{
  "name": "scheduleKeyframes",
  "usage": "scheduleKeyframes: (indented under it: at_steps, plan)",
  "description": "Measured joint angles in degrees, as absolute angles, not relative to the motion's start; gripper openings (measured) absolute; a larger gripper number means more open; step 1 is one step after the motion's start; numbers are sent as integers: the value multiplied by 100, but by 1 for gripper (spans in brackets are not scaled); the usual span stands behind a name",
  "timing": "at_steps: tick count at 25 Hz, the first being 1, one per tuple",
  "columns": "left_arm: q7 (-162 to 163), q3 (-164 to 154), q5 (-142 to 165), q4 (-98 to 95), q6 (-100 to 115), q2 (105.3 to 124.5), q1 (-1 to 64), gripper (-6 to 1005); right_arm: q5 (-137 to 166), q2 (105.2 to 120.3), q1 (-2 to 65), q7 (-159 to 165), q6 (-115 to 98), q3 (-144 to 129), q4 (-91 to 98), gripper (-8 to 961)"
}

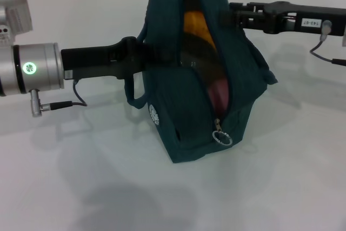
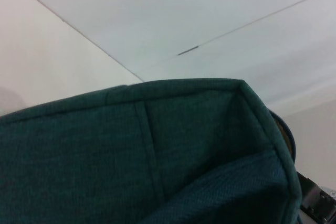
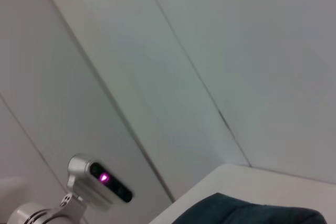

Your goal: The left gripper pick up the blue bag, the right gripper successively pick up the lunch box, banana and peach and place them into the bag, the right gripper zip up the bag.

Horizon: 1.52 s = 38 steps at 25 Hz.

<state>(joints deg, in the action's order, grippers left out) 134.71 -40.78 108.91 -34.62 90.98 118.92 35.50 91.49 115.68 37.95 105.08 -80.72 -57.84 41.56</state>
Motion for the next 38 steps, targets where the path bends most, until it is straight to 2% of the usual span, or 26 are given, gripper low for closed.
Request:
scheduleKeyframes:
  at_steps: [5, 8, 13, 17, 25, 38]
  plan:
    - [13467, -4070, 10822, -3463, 9095, 11866, 3475, 37, 8661, 11550, 3602, 10211, -8121, -5763, 4158, 496]
    - [13461, -4069, 10820, -3463, 9089, 11866, 3473, 37, 8395, 11534, 3475, 9940, -8288, -5759, 4203, 691]
    - [13362, -4069, 10819, -3463, 9087, 11871, 3462, 37, 8381, 11479, 3392, 9410, -8770, -5743, 4238, 783]
    - [13316, -4070, 10818, -3462, 9042, 11886, 3480, 37, 8621, 11423, 3233, 8717, -9293, -5782, 4320, 781]
    - [13315, -4069, 10818, -3462, 8959, 11892, 3496, 36, 9016, 11512, 2654, 6965, -10407, -5792, 4527, 776]
    - [13315, -4069, 10819, -3463, 8956, 11892, 3508, 36, 9945, 11527, 2633, 6714, -10490, -6004, 4366, 769]
